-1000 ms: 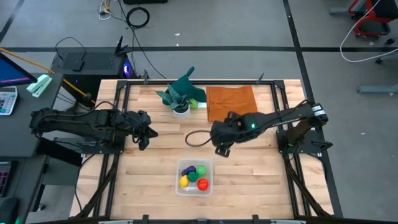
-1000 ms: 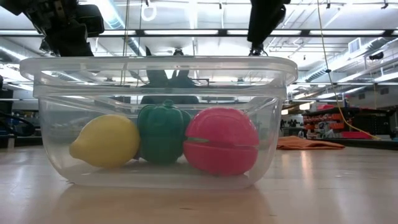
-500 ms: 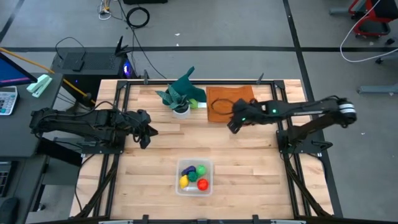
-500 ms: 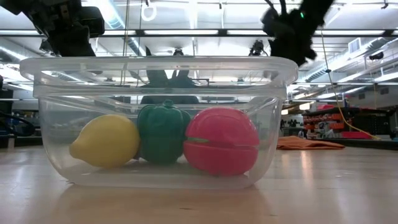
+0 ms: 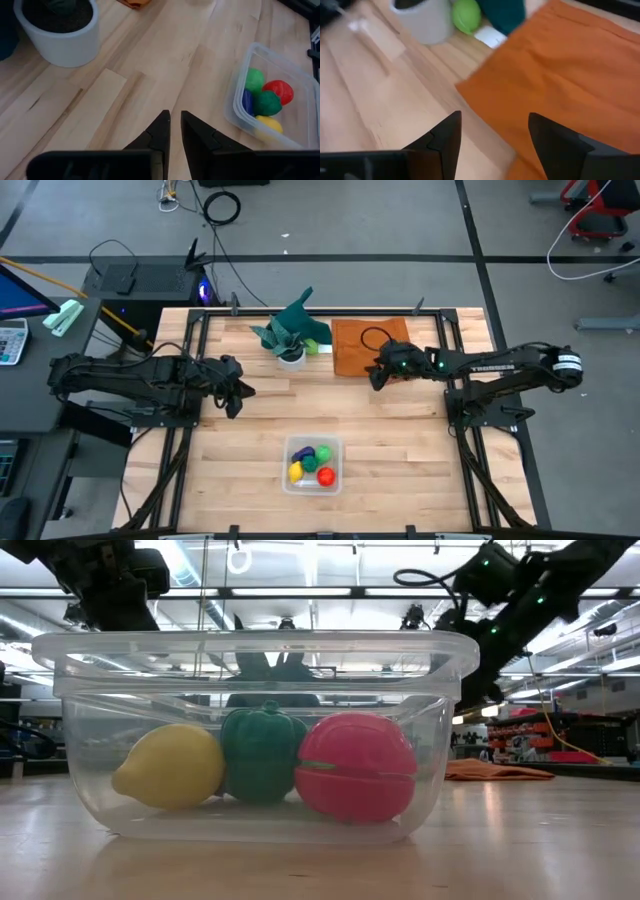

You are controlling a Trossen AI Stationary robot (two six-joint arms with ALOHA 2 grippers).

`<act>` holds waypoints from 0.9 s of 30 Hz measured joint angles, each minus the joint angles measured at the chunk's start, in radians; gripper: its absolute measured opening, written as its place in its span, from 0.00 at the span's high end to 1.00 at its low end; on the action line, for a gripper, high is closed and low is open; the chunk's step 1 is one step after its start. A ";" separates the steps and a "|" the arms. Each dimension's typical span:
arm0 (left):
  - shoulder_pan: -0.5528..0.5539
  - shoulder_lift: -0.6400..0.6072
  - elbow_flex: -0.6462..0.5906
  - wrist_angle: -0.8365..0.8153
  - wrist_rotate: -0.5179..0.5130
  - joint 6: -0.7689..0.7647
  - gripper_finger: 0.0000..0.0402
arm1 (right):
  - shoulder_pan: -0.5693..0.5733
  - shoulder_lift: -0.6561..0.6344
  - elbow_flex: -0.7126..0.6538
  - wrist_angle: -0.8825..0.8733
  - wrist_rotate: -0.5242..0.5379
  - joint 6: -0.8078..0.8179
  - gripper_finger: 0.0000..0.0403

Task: Pick and placing Produce into tupperware
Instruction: Put the melon into the transparent bin

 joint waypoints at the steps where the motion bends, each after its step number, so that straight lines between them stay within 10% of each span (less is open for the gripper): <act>1: 0.000 0.000 0.000 0.002 0.000 -0.004 0.87 | -0.014 0.014 -0.004 0.040 -0.019 -0.022 0.53; 14: 0.000 0.001 0.000 0.002 -0.071 -0.084 0.87 | -0.198 0.255 -0.006 0.444 -0.344 -0.239 0.53; 27: 0.000 0.001 0.000 -0.017 -0.123 -0.076 0.87 | -0.229 0.492 0.101 0.603 -0.435 -0.263 0.53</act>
